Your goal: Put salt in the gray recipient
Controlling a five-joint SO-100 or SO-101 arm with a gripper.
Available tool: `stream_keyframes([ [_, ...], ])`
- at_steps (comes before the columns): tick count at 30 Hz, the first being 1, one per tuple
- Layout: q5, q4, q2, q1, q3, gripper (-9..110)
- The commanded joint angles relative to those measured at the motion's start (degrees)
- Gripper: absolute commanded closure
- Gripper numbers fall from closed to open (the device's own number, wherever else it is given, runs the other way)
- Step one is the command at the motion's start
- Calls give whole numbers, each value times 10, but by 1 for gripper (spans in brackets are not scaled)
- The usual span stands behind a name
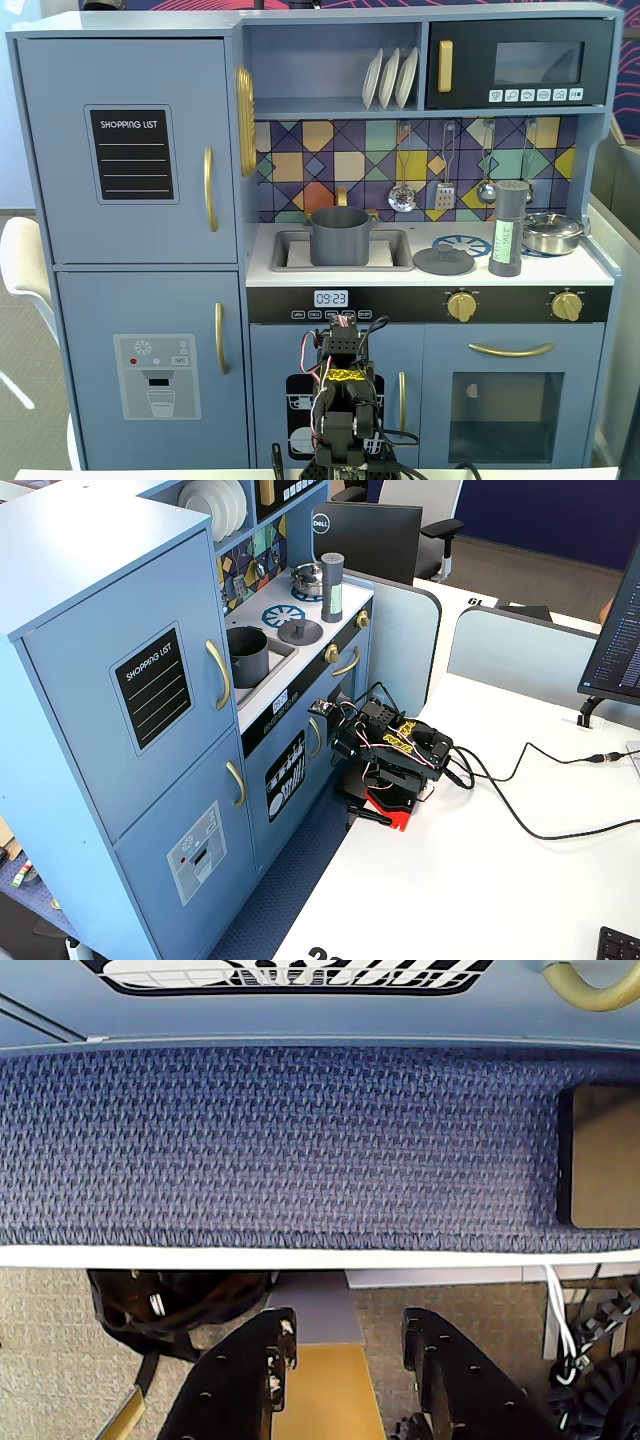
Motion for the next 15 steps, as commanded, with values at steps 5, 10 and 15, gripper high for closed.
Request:
stream_keyframes([
  [5, 13, -3, 3, -16, -2, 82],
  [10, 5, -2, 3, -12, -2, 96],
  [15, -11, -62, 2, -3, -24, 101],
])
